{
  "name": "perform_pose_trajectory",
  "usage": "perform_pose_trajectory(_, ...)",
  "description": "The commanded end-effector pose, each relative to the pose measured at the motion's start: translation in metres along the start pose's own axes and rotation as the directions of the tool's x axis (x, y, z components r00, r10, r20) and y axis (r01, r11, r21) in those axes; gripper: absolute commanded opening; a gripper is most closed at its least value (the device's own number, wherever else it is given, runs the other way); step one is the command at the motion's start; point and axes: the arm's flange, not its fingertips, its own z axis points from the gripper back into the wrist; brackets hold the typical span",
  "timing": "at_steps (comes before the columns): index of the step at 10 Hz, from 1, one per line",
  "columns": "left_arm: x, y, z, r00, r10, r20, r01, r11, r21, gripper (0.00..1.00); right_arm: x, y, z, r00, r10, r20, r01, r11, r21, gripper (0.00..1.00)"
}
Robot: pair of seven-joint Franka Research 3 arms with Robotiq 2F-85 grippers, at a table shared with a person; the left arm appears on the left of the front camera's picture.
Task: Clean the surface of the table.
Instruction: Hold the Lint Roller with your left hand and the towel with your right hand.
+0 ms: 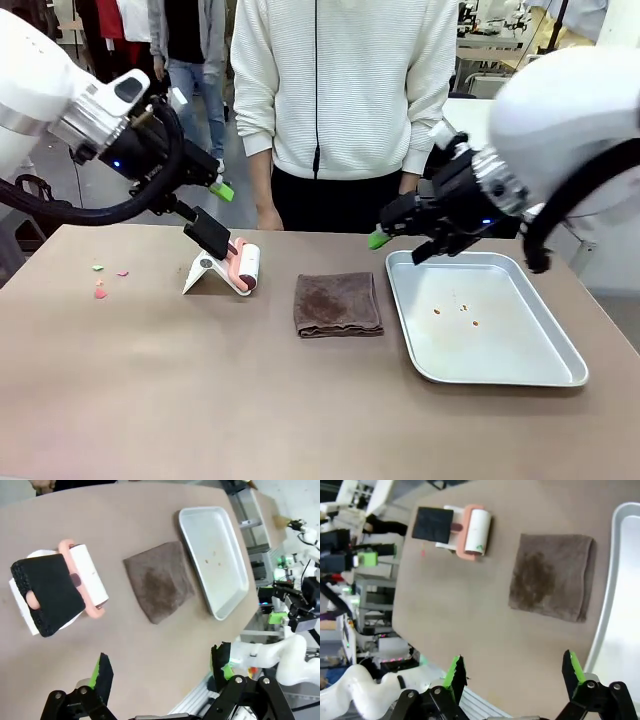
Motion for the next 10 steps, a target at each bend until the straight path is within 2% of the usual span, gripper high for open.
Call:
perform_pose_trajectory(1, -0.009, -0.009, -0.017, 0.999, -0.001, -0.042, 0.004, 0.997, 0.071, 1.0, 0.023, 0.004, -0.024, 0.998, -0.03, -0.048, 0.03, 0.999, -0.013, 1.0)
perform_pose_trajectory(2, -0.01, -0.009, -0.02, 0.997, -0.015, -0.071, 0.021, 0.997, 0.072, 1.0, 0.024, 0.002, -0.033, 0.997, -0.045, -0.055, 0.044, 0.999, -0.027, 1.0)
perform_pose_trajectory(3, -0.009, -0.011, -0.017, 0.999, -0.01, -0.051, 0.012, 0.999, 0.053, 1.0, 0.023, -0.005, -0.033, 0.996, -0.069, -0.05, 0.068, 0.997, -0.03, 1.0)
perform_pose_trajectory(4, -0.008, -0.005, -0.019, 0.999, -0.025, -0.045, 0.027, 0.999, 0.043, 1.0, 0.016, -0.003, -0.033, 0.998, -0.012, -0.056, 0.011, 1.0, -0.018, 1.0)
perform_pose_trajectory(8, -0.01, -0.005, -0.021, 0.998, -0.024, -0.05, 0.026, 0.999, 0.042, 1.0, 0.019, -0.005, -0.037, 0.997, -0.018, -0.072, 0.017, 1.0, -0.008, 1.0)
perform_pose_trajectory(10, 0.0, -0.002, 0.001, 0.996, 0.092, -0.005, -0.09, 0.988, 0.128, 1.0, 0.034, 0.005, -0.056, 0.992, -0.024, -0.124, 0.016, 0.998, -0.064, 1.0)
